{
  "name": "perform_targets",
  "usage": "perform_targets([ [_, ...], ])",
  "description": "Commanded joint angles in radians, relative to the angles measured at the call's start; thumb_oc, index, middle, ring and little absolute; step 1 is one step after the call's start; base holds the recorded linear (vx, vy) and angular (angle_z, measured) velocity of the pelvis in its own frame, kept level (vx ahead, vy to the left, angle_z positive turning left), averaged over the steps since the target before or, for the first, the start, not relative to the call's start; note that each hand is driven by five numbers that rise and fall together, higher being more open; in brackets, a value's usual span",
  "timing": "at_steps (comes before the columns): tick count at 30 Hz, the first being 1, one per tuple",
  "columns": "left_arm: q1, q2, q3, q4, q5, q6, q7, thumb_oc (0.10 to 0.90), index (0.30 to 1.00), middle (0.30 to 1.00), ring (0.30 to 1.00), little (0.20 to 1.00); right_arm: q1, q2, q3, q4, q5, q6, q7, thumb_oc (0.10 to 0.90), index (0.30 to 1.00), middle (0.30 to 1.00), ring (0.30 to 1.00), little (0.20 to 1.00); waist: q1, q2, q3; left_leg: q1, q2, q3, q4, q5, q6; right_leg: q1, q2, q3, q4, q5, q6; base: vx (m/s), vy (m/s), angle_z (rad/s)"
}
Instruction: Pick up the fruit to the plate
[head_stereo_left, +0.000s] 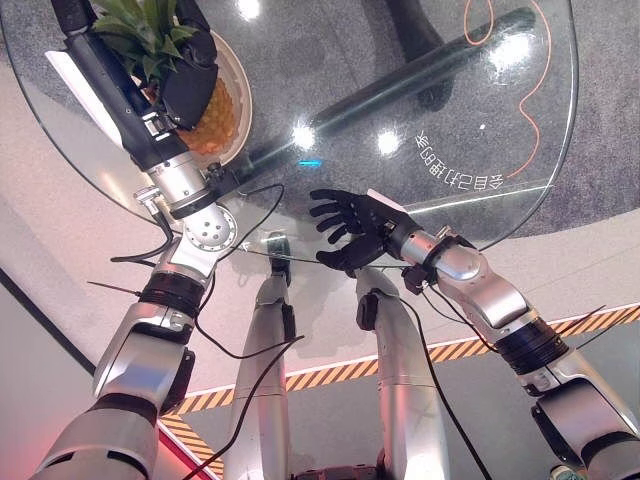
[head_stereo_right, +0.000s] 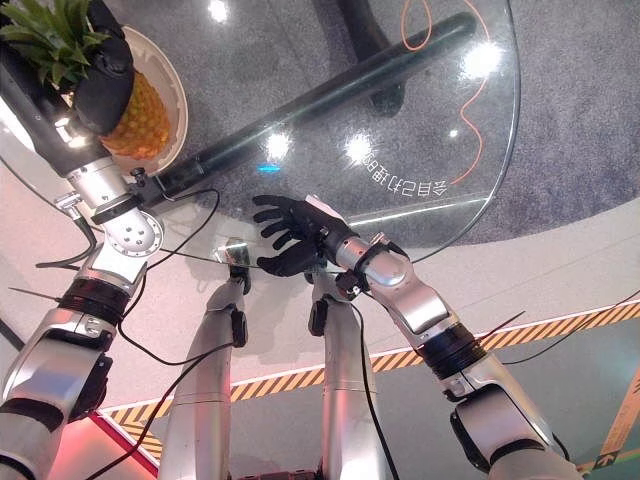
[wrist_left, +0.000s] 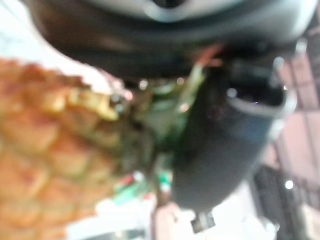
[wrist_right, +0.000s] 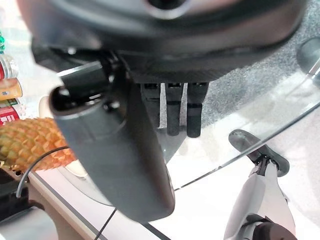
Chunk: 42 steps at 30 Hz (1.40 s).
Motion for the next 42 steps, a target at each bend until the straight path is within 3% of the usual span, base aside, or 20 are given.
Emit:
perform_targets([
  [1,0.024,0.033,0.049,-0.041,-0.001,-0.028,-0.007,0.800,0.900,0.900,0.900,0.900,0.042,0.020,0.013,-0.052,0.006,-0.021,0.030,0.800,0.900,0.900,0.900,0.900,0.021,0.029,-0.023,0.069,-0.085,0.062,-0.061,0.005,-0.009,0.051,0.086,-0.010,-0.011,0.077,0.052,-0.01,-0.044,0.04],
  [23,0.129,0.068,0.075,-0.079,-0.088,0.002,-0.129,0.800,0.900,0.900,0.900,0.900,0.101,0.039,-0.026,-0.093,-0.036,-0.011,0.063,0.800,0.900,0.900,0.900,0.900,0.045,0.052,-0.023,0.228,-0.056,0.054,-0.097,-0.014,-0.003,0.188,0.055,-0.028,-0.012,0.034,0.056,-0.02,-0.066,0.01],
  [27,0.176,0.074,0.082,-0.099,-0.154,0.018,-0.249,0.800,0.900,0.900,0.900,0.900,0.128,0.039,-0.039,-0.114,-0.051,-0.005,0.071,0.800,0.900,0.900,0.900,0.900,0.048,0.055,-0.023,0.255,-0.049,0.048,-0.107,-0.015,-0.004,0.212,0.055,-0.033,-0.015,0.023,0.053,-0.02,-0.095,0.00],
  [38,0.294,0.071,0.110,-0.141,-0.222,0.018,-0.314,0.800,0.900,0.900,0.900,0.900,0.197,0.019,-0.061,-0.143,-0.072,-0.032,0.084,0.800,0.900,0.900,0.900,0.900,0.049,0.064,-0.023,0.303,-0.035,0.052,-0.133,-0.006,-0.015,0.262,0.059,-0.036,-0.038,0.002,0.045,-0.01,-0.058,-0.05],
  [42,0.323,0.070,0.112,-0.151,-0.271,0.026,-0.428,0.800,0.900,0.900,0.900,0.900,0.218,0.015,-0.069,-0.148,-0.079,-0.042,0.091,0.800,0.900,0.900,0.900,0.900,0.051,0.068,-0.023,0.323,-0.032,0.052,-0.134,-0.004,-0.018,0.283,0.059,-0.037,-0.039,-0.006,0.042,-0.01,-0.047,-0.07],
])
